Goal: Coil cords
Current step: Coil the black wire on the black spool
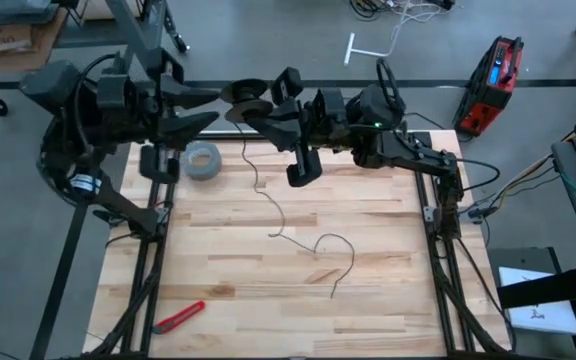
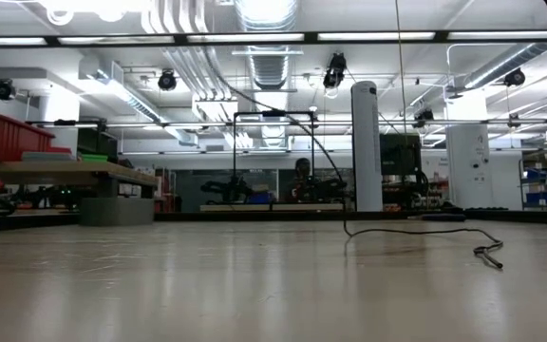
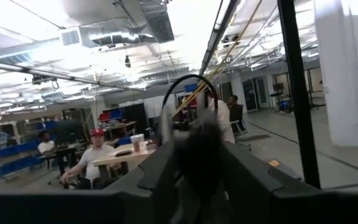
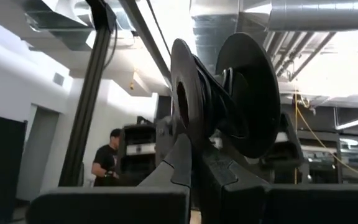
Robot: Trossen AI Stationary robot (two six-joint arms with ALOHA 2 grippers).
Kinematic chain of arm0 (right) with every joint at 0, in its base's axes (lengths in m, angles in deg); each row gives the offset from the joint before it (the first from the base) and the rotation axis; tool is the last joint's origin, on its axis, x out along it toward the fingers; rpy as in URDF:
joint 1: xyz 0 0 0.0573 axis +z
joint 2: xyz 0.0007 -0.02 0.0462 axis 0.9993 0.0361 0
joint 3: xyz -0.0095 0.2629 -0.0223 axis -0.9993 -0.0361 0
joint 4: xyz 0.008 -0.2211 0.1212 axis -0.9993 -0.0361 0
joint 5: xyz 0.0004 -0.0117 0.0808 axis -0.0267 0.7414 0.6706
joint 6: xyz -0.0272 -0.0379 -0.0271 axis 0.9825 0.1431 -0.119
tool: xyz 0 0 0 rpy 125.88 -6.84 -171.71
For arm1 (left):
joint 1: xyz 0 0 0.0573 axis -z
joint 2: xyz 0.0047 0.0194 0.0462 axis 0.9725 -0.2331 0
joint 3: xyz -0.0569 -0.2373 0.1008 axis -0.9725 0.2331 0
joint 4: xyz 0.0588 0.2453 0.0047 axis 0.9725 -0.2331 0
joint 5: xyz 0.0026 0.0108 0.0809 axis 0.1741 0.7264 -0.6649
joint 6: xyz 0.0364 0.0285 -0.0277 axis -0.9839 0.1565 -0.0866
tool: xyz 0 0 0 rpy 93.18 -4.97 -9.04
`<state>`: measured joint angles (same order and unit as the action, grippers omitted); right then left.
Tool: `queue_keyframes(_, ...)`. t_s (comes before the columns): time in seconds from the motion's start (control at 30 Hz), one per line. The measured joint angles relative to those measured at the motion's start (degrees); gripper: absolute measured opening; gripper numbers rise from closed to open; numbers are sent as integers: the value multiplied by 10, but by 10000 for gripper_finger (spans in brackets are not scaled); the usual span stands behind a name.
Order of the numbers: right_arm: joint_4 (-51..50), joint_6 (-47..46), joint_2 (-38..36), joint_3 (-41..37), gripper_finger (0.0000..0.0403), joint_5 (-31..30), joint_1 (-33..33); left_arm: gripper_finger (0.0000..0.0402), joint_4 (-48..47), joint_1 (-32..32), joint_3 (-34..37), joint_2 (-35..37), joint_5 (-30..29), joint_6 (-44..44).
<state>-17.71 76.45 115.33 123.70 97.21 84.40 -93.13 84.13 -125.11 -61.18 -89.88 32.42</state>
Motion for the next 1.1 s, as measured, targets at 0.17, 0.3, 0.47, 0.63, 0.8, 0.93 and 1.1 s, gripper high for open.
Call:
queue_keyframes(0.17, -15, 0, 0, -1, 0, -29, -2, 110, -10, 11, -1, -3, -6, 4)
queue_keyframes(0.3, -22, -1, 0, -1, 0, -26, -1, 112, -13, 18, 0, -16, -21, 5)
queue_keyframes(0.47, -26, 1, 0, -1, 0, -34, 1, 133, -12, 26, 0, -20, -86, -4)
queue_keyframes(0.63, -33, 4, 0, -1, 0, -17, 6, 150, 5, 75, 0, -19, -102, -52)
queue_keyframes(0.8, -37, 5, 1, -1, 0, -20, 4, 156, 16, 124, 0, -14, -252, -108)
queue_keyframes(0.93, -40, 5, 1, -1, 0, -16, 7, 160, 21, 135, 0, -14, -293, -132)
queue_keyframes(1.1, -40, 8, 1, -1, 0, -20, 6, 155, 22, 134, 0, -23, -321, -139)
